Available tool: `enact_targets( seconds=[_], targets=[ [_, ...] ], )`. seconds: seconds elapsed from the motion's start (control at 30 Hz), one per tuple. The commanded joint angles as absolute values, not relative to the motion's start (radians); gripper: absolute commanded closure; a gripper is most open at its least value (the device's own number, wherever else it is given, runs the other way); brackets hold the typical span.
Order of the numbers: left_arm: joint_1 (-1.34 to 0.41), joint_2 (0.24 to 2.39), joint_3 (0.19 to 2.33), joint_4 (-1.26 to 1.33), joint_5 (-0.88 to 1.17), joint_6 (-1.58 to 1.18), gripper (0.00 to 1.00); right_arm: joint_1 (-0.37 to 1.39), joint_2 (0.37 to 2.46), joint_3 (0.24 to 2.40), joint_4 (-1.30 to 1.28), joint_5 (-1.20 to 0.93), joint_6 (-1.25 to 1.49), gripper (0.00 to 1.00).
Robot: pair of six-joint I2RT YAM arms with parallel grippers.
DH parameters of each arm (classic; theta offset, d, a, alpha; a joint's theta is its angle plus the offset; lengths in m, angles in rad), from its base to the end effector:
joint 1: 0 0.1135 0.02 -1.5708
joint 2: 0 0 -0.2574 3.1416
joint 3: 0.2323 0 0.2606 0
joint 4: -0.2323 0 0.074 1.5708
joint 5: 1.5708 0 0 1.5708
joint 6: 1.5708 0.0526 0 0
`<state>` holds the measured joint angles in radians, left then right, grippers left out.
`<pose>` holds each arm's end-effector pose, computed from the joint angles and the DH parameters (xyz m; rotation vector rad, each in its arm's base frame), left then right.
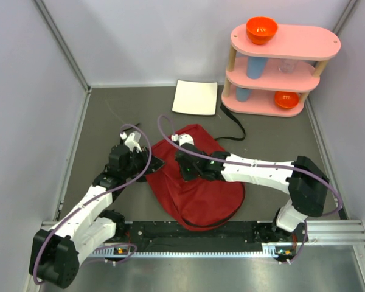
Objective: Pack the student bag
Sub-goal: Zip the student bag at the center of the board.
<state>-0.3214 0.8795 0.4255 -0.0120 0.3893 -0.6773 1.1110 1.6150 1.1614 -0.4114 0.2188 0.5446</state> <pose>0.2021 -0.0883 0.1994 -0.1228 2.1519 -1.0019 0.1731 0.3237 0.2180 -0.5933 2.3960 0.4857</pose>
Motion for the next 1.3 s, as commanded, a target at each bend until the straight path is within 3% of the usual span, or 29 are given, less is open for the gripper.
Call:
enact_targets(
  seconds=[0.0, 0.07, 0.1, 0.23, 0.37, 0.57, 0.7, 1.0, 1.1, 1.17, 1.27],
  targets=[
    [-0.322, 0.851, 0.463, 0.040, 0.426, -0.664, 0.68, 1.121, 1.629, 1.207, -0.431, 0.264, 0.545, 1.00],
    [-0.322, 0.839, 0.471, 0.026, 0.428, -0.660, 0.55, 1.121, 1.628, 1.206, -0.426, 0.261, 0.546, 1.00],
    [-0.322, 0.838, 0.480, 0.020, 0.428, -0.658, 0.42, 1.121, 1.626, 1.203, -0.419, 0.253, 0.548, 1.00],
    [-0.322, 0.807, 0.497, -0.072, 0.405, -0.676, 0.24, 1.123, 1.612, 1.187, -0.384, 0.249, 0.561, 1.00],
    [-0.324, 0.755, 0.508, -0.234, 0.359, -0.735, 0.18, 1.121, 1.595, 1.166, -0.354, 0.250, 0.587, 1.00],
    [-0.337, 0.577, 0.361, -0.245, 0.364, -0.897, 0.12, 1.117, 1.575, 1.151, -0.324, 0.250, 0.617, 1.00],
    [-0.357, 0.520, 0.298, -0.177, 0.380, -0.975, 0.12, 1.114, 1.560, 1.141, -0.310, 0.250, 0.626, 1.00],
    [-0.500, 0.607, 0.291, -0.089, 0.295, -1.029, 0.17, 1.111, 1.542, 1.117, -0.293, 0.239, 0.635, 1.00],
    [-0.517, 0.630, 0.290, -0.058, 0.261, -1.038, 0.26, 1.111, 1.534, 1.111, -0.293, 0.242, 0.644, 1.00],
    [-0.517, 0.646, 0.285, -0.032, 0.242, -1.042, 0.43, 1.112, 1.532, 1.108, -0.293, 0.245, 0.647, 1.00],
    [-0.517, 0.687, 0.281, 0.021, 0.248, -1.042, 0.48, 1.111, 1.525, 1.101, -0.293, 0.250, 0.650, 1.00]
  ],
)
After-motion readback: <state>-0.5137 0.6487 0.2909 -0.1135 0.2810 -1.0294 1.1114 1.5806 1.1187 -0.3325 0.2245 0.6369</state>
